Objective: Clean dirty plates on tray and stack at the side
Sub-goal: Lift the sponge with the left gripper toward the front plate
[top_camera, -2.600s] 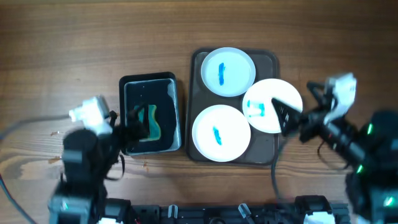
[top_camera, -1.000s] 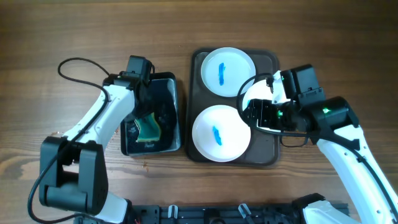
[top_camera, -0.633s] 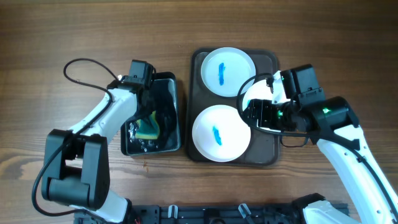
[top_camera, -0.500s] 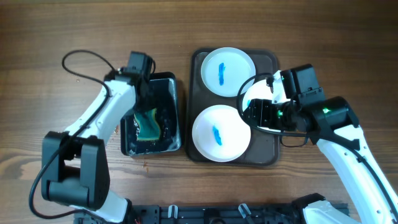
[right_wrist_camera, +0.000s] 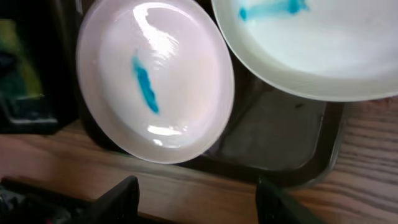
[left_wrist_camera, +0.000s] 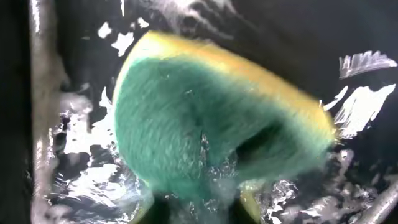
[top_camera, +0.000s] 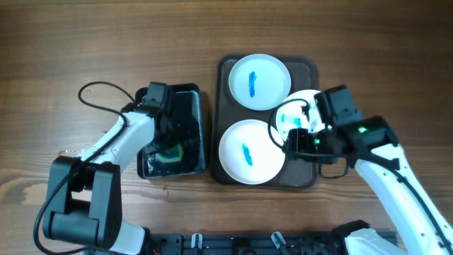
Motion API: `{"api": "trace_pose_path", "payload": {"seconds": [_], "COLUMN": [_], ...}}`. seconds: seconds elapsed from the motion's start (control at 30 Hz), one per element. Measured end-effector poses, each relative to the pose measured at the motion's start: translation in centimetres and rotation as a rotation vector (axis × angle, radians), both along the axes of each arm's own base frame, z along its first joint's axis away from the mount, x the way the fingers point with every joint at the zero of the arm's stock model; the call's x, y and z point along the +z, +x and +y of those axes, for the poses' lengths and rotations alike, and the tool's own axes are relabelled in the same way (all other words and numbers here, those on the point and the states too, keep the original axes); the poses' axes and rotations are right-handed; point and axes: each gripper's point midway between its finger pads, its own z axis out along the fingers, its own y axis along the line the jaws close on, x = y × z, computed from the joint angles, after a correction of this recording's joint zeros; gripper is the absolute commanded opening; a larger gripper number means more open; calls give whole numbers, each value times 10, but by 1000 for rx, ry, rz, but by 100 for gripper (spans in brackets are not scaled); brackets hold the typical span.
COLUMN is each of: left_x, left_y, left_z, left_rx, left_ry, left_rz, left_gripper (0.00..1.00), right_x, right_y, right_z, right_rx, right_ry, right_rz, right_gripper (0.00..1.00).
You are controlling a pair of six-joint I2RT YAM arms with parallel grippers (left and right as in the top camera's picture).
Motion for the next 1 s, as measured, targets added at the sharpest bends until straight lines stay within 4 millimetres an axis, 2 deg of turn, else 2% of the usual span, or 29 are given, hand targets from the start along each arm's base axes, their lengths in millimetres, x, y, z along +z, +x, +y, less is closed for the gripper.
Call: {"api": "trace_pose_path", "payload": {"seconds": [0.1, 0.17, 0.23, 0.33, 0.43, 0.53, 0.57, 0.6, 0.63, 0.67, 0.73, 0.87, 1.0], "left_x": [0, 3, 9, 23, 46, 69, 72, 89, 96, 103, 112, 117, 123], "left_y": [1, 1, 1, 2, 13, 20, 21, 23, 24, 25, 25, 26, 31], "left_z": [-2, -4, -6, -9, -12, -13, -14, -16, -18, -21, -27, -46, -91], "left_rx": [0, -1, -2, -3, -4, -9, -12, -15, -18, -20, -30, -66, -148], "left_ry": [-10, -22, -32, -39, -48, -55, -56, -71, -90, -106, -146, -213, -283], "left_rz": [-10, -3, 14, 40, 27, -3, -10, -44, -65, -84, -108, -121, -176], "left_gripper": [4, 4, 4, 4, 4, 4, 4, 4, 4, 4, 4, 4, 4], "right_x": [-23, -29, -32, -48, -81, -100, -106, -111, -116, -119, -121, -121, -121], "right_y": [-8, -7, -2, 1, -4, 7, 14, 19, 23, 26, 34, 39, 39], "right_z": [-2, -2, 0, 1, 0, 5, 6, 6, 6, 7, 9, 8, 8], "right_rx": [1, 1, 1, -4, 2, 34, 41, 42, 45, 42, 48, 19, 0], "right_ry": [-7, -4, 4, 7, -12, -20, -27, -33, -40, -42, -33, -42, -47], "right_rz": [29, 20, -5, -9, 54, 44, 30, 21, 13, 8, -19, -33, -29], "right_gripper": [50, 40, 36, 36, 36, 30, 24, 16, 8, 4, 4, 4, 5]}}
